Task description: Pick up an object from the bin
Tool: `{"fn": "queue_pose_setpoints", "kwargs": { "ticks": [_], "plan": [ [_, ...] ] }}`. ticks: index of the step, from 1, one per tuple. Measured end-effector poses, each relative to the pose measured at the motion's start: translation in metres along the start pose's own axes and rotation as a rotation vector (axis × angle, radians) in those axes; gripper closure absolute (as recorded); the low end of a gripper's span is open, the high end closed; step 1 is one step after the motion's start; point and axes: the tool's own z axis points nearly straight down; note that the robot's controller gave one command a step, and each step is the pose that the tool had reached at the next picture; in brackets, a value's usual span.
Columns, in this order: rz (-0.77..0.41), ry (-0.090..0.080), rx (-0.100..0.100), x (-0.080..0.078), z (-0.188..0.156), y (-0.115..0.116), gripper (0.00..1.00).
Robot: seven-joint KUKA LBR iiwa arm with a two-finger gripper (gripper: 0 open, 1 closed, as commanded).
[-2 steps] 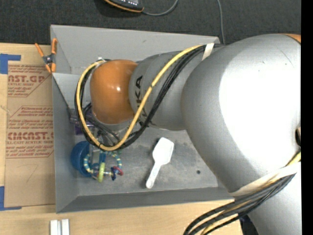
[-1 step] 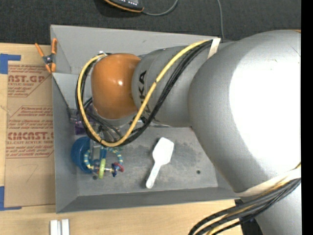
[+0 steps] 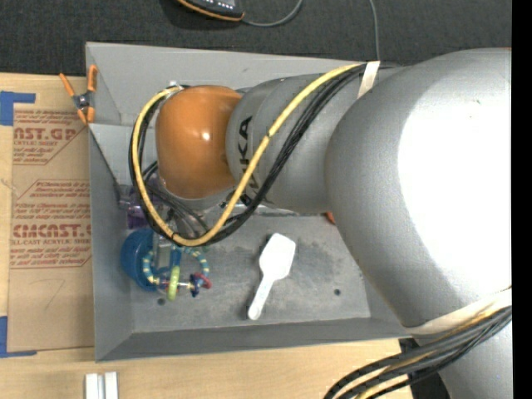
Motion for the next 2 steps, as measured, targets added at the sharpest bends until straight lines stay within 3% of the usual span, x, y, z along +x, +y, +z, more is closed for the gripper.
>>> {"fn": "queue_pose_setpoints", "kwargs": {
  "ticks": [2],
  "plan": [
    [0.000,0.002,0.000,0.0007,-0.0093,0.0001,1.00]
  ]
}}
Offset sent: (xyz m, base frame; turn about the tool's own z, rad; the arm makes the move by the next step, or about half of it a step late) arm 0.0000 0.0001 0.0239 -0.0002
